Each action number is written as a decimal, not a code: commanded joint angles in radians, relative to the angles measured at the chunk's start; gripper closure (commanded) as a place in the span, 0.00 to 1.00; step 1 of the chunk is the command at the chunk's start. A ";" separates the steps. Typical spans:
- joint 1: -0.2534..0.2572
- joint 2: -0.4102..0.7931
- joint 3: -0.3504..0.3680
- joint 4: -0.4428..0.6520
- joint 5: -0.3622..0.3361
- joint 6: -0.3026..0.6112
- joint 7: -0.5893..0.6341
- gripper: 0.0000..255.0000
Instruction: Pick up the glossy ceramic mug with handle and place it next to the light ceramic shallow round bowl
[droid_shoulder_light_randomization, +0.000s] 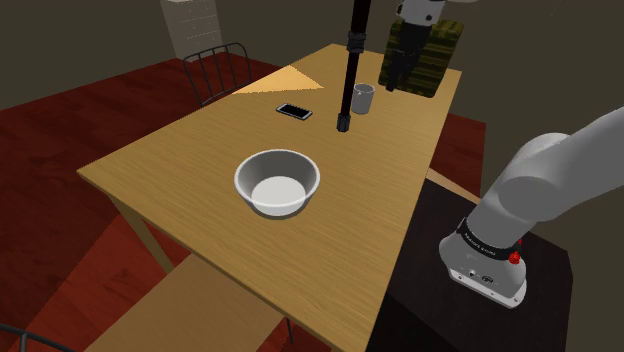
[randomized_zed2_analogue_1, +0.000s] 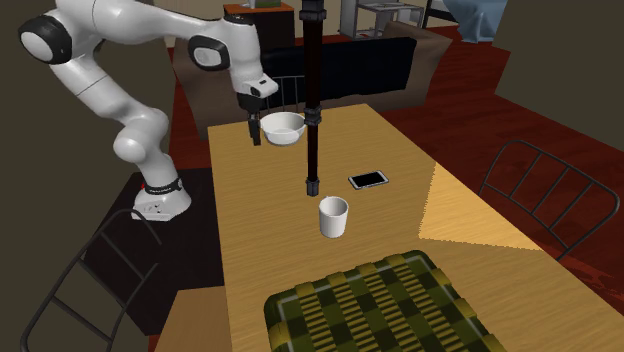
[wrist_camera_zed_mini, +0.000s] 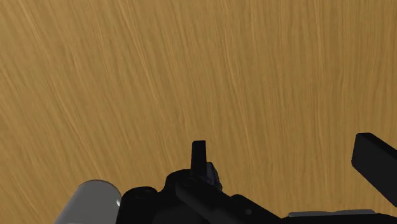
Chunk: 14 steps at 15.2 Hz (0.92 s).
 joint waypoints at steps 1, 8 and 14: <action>-0.004 0.075 -0.028 0.045 0.001 0.034 -0.030 0.00; -0.019 0.324 -0.115 0.203 0.046 0.125 -0.145 0.00; -0.049 0.551 -0.168 0.386 0.130 0.158 -0.251 0.00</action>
